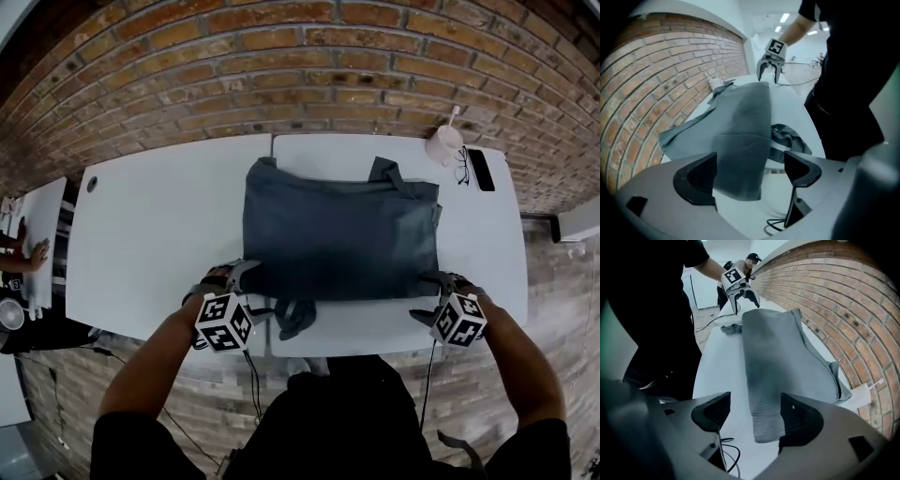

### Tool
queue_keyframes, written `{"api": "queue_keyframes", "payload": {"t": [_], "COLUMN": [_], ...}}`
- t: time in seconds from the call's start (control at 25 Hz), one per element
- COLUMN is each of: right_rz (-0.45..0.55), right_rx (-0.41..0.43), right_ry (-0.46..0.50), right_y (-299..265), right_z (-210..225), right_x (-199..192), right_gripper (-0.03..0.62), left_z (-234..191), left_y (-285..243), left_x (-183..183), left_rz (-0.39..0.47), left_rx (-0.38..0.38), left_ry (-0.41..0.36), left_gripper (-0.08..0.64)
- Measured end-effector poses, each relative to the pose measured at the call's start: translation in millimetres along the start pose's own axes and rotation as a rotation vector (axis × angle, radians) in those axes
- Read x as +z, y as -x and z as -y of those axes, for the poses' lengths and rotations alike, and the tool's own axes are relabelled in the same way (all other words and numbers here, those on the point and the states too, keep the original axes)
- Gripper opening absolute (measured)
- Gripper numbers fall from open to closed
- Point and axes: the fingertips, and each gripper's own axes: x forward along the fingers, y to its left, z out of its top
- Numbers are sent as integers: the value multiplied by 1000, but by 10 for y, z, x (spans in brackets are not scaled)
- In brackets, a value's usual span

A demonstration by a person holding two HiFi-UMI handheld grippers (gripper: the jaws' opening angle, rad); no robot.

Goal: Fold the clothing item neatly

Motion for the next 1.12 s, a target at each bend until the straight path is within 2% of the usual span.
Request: {"api": "queue_keyframes", "payload": {"t": [0.08, 0.24, 0.28, 0.32, 0.36, 0.4, 0.44, 0.52, 0.56, 0.64, 0.76, 0.96, 1.12], "right_rz": [-20, -81, -97, -110, -122, -135, -145, -158, -159, -153, -130, -108, -121], "right_rx": [-29, -82, -96, -113, -134, -157, -175, -195, -198, -194, -152, 33, 215], "right_ry": [19, 14, 19, 25, 34, 51, 77, 113, 111, 75, -6, -95, -90], "right_y": [-92, -286, -315, -329, -332, -334, -339, -356, -358, -337, -257, -104, 130], "right_z": [-17, 61, 80, 113, 161, 212, 249, 267, 253, 219, 142, -427, -1002], "right_x": [-13, -146, -179, -200, -210, -212, -208, -204, -210, -226, -223, -226, -192], "right_gripper": [319, 318, 318, 316, 288, 188, 141, 87, 74, 62, 55, 52, 52], "left_z": [98, -37, -73, -116, -159, -190, -207, -199, -179, -127, -18, 510, 1020], "left_y": [-110, -305, -338, -352, -355, -355, -359, -380, -388, -378, -288, -9, 321], "left_x": [0, -62, -92, -114, -132, -150, -166, -179, -178, -172, -172, -139, -112], "left_rz": [-21, -50, -69, -86, -100, -115, -131, -164, -176, -185, -182, -166, -188], "left_rx": [26, 111, 127, 143, 154, 155, 149, 136, 129, 107, 34, -204, -382], "left_ry": [-46, -29, -38, -51, -56, -54, -49, -42, -35, -11, 37, 155, 133], "left_gripper": [426, 422, 412, 339, 276, 252, 241, 193, 136, 95, 75, 63, 63]}}
